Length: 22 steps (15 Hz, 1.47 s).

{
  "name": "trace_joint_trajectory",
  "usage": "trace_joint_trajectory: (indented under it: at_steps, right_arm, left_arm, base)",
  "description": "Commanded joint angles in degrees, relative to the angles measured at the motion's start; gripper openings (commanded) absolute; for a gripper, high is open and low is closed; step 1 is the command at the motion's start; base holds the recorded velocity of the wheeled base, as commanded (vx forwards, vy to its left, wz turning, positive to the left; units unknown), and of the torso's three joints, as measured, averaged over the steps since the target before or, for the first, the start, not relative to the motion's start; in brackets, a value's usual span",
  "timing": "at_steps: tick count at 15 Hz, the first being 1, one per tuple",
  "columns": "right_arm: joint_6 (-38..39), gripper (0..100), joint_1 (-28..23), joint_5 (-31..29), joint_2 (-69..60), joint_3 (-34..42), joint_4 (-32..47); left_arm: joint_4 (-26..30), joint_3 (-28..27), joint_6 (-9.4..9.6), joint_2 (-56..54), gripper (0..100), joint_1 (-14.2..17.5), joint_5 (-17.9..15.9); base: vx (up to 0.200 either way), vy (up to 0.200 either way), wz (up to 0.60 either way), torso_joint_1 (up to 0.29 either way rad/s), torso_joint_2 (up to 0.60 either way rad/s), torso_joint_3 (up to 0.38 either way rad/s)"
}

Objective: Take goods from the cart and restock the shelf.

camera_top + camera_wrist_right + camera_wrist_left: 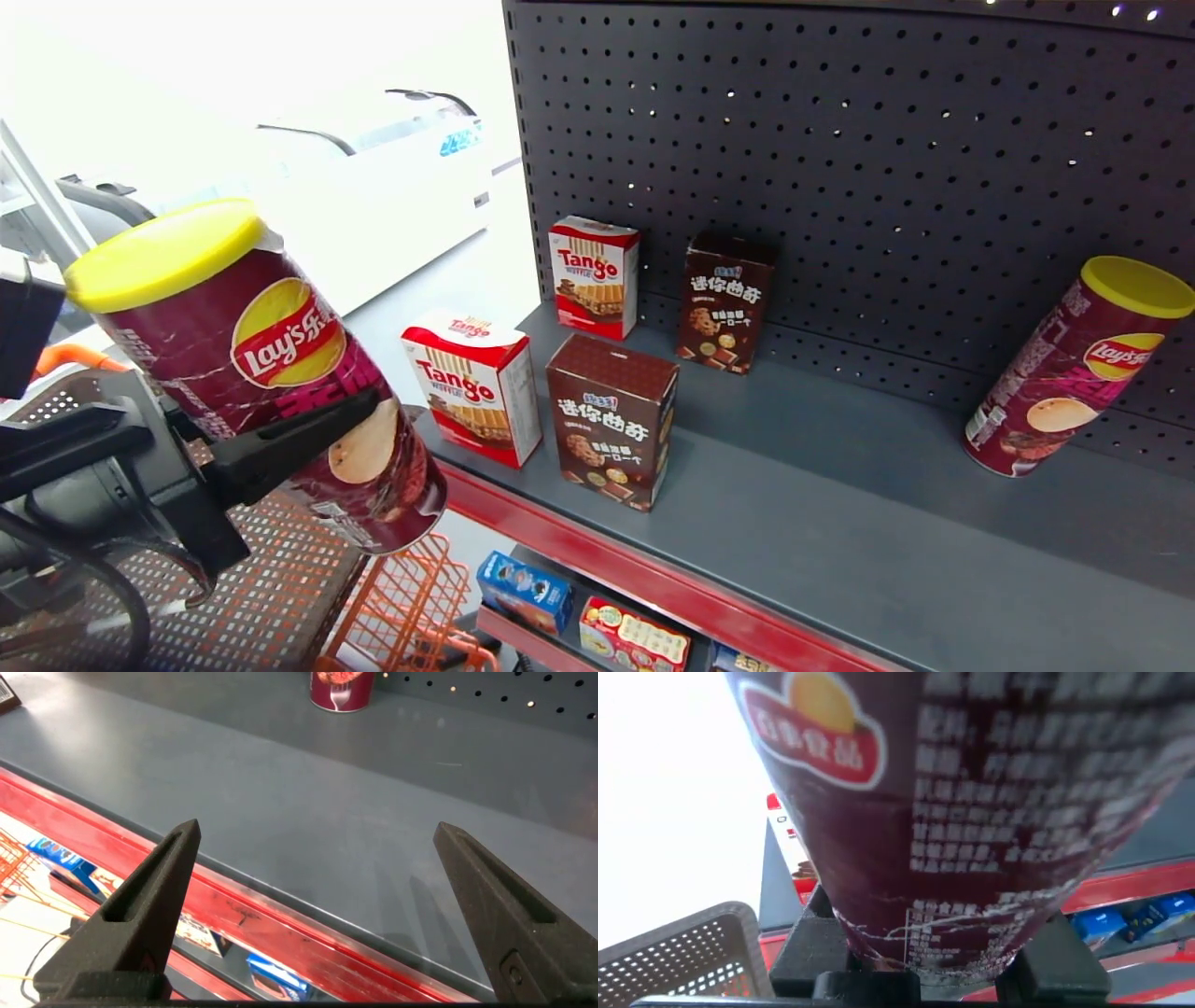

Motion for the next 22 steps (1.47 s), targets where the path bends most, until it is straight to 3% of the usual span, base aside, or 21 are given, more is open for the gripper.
trace_joint_trajectory:
  at_steps: [1, 3, 6, 10, 14, 17, 20, 22]
  right_arm:
    - [-0.03, 100, 0.02, 0.02, 0.0, 0.01, 0.0]
    - [-0.03, 100, 0.02, 0.02, 0.0, 0.01, 0.0]
    - [-0.12, 100, 0.02, 0.11, 0.0, 0.01, 0.0]
    - [-0.12, 100, 0.02, 0.11, 0.0, 0.01, 0.0]
    - [-0.12, 100, 0.02, 0.2, 0.0, 0.01, 0.0]
    - [-0.12, 100, 0.02, 0.2, 0.0, 0.01, 0.0]
    - [-0.12, 100, 0.02, 0.2, 0.0, 0.01, 0.0]
    - [-0.12, 100, 0.02, 0.2, 0.0, 0.01, 0.0]
  left_arm:
    - [-0.03, -0.05, -0.02, 0.16, 0, -0.87, -0.04]
    - [0.06, 0.21, -0.11, 0.25, 0, -0.96, -0.83]
    - [0.15, -0.4, -0.02, 0.34, 0, -1.75, -4.61]
    - [0.23, 0.13, 0.07, 1.66, 0, -7.02, -4.69]
    - [-0.03, -2.51, 0.5, 6.67, 0, -9.13, -4.78]
    - [-0.03, -5.85, 2.88, 10.62, 0, -9.22, -4.78]
    - [0.06, -6.64, 2.88, 11.06, 0, -12.47, -4.96]
    - [0.06, -6.64, 2.79, 11.15, 0, -12.82, -4.96]
  base:
    - [0.0, 0.0, 0.0, 0.0, 0.0, 0.0]
    - [0.0, 0.0, 0.0, 0.0, 0.0, 0.0]
    - [0.0, 0.0, 0.0, 0.0, 0.0, 0.0]
    - [0.0, 0.0, 0.0, 0.0, 0.0, 0.0]
    - [0.0, 0.0, 0.0, 0.0, 0.0, 0.0]
    - [0.0, 0.0, 0.0, 0.0, 0.0, 0.0]
    - [0.0, 0.0, 0.0, 0.0, 0.0, 0.0]
    - [0.0, 0.0, 0.0, 0.0, 0.0, 0.0]
